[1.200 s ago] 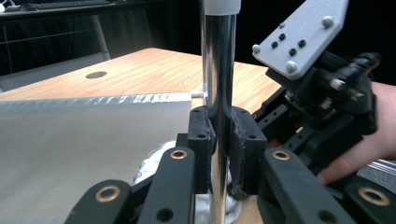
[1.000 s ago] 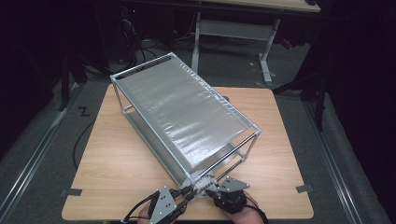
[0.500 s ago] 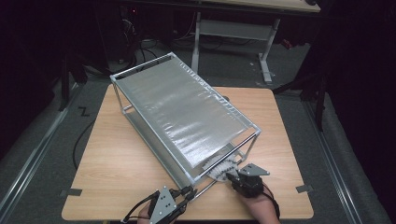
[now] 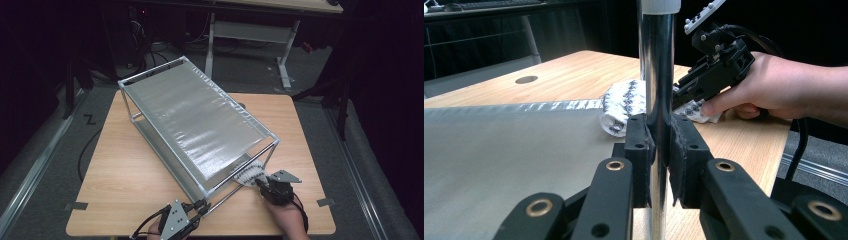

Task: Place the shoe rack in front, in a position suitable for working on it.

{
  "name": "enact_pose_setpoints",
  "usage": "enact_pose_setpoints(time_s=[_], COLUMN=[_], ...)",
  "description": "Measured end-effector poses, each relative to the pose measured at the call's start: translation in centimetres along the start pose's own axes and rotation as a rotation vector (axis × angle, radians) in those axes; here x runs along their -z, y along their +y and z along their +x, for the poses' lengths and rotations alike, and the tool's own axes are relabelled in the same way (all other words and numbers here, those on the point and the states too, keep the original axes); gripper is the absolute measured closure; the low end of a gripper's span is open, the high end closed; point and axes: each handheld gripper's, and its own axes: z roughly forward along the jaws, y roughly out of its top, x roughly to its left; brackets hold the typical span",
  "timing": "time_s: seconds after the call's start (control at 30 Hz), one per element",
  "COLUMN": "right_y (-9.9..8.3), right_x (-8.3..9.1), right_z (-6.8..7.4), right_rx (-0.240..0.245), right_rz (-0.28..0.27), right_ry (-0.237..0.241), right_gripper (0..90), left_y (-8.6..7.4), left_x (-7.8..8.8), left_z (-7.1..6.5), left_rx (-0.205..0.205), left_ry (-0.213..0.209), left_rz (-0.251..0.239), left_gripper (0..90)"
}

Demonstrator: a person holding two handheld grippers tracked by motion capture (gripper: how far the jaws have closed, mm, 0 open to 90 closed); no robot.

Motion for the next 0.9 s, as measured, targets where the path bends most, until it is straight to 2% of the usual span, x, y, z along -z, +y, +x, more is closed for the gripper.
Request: enact_pose_setpoints(time_s=[0.37,0.47,0.6,0.9], right_y=[0.0,0.0,0.1,0.8], right_x=[0.2,0.4,1.1,4.1], right_z=[-0.2,-0.1,0.1,1.1], right_rx=[0.01,-0.002,-0.003,0.004], right_rz=[-0.011,-0.018,-0.043,-0.165], right_ry=[0.019,0.026,0.033,0.047], right_gripper=[74.6,75.1,75.3,75.1], left_y=[0.0,0.0,0.0,0.0], left_x=[0.0,0.0,0.0,0.0], left_z=[0.0,0.0,0.0,0.0], left_rx=[-0.003,-0.002,-0.004,-0.004], left_ry=[-0.004,-0.005,-0.005,-0.004], left_rz=[0.0,0.0,0.001,0.002], left_gripper=[79.6,79.6,79.6,79.6])
